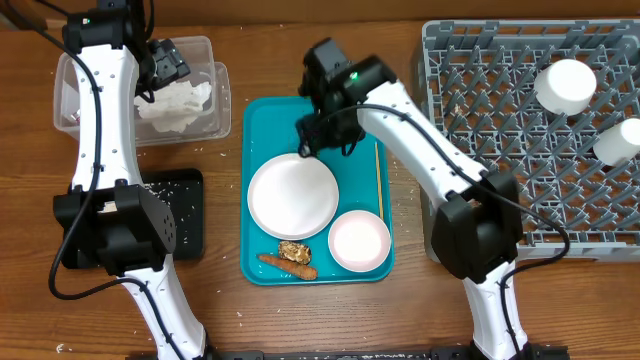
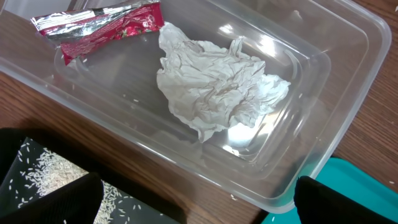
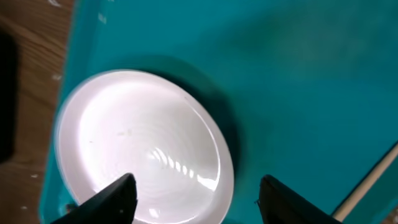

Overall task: Sort waste into correct bins and load items into the dishwasher
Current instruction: 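Move the right gripper to the white plate on the teal tray and grasp it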

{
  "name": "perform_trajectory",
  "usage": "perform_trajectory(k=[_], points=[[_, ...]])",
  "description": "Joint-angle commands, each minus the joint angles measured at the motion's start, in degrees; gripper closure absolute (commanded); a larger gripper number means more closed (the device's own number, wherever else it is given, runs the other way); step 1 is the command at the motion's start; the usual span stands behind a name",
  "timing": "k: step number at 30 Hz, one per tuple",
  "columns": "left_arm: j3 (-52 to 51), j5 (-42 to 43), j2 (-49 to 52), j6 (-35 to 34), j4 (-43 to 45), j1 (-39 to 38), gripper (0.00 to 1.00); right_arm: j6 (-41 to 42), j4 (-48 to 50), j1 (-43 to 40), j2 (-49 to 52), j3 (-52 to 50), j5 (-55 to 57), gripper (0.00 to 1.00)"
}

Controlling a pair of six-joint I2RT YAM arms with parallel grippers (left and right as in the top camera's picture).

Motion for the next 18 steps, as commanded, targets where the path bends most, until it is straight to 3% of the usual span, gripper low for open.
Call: perform_trajectory(k=[1,8,18], points=[[-0.2,-0.98,0.83,-0.81,0.04,-0.39,0.0,0.96,4.48,-0.11,0.15,-7.39,0.83,0.4],[-0.2,-0.98,0.83,-0.81,0.04,-0.39,0.0,2.56,11.04,-0.11,0.15,-16.2,0.44,0.44],[-0.2,-0.98,0.83,-0.81,0.04,-0.39,0.0,6.27,13.2,-0.07,0.13,-19.12,0.42,0.68]])
